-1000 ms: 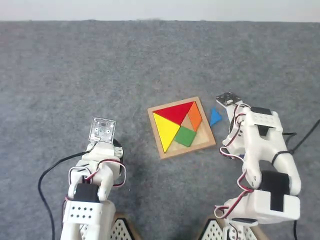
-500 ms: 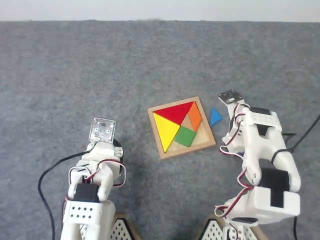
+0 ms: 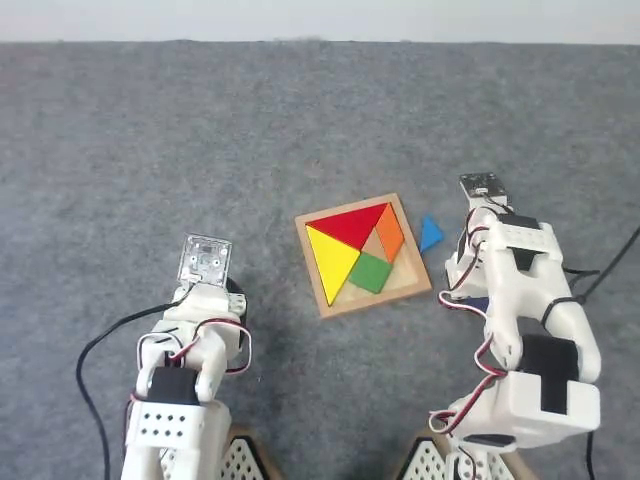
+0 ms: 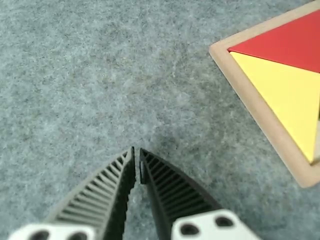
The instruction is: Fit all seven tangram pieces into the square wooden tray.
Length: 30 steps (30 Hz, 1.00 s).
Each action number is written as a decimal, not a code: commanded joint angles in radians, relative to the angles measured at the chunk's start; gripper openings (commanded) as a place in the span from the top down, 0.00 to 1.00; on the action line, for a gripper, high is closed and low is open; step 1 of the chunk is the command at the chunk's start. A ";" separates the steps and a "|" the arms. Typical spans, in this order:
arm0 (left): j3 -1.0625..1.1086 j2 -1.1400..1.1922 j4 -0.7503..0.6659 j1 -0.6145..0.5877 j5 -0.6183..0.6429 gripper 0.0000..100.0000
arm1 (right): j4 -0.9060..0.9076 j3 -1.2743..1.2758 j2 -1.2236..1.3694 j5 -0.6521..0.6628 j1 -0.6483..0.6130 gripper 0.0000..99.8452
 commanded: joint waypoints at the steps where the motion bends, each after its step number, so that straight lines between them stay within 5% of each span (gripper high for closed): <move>1: -0.019 -0.012 0.000 -0.003 0.005 0.99 | -0.002 -0.005 -0.002 -0.014 0.015 0.71; 11: -0.019 -0.012 0.000 -0.003 0.005 0.99 | 0.088 -0.011 -0.012 0.356 0.016 0.71; 30: -0.019 -0.012 0.000 -0.003 0.005 0.99 | 0.105 -0.006 -0.002 0.399 -0.025 0.71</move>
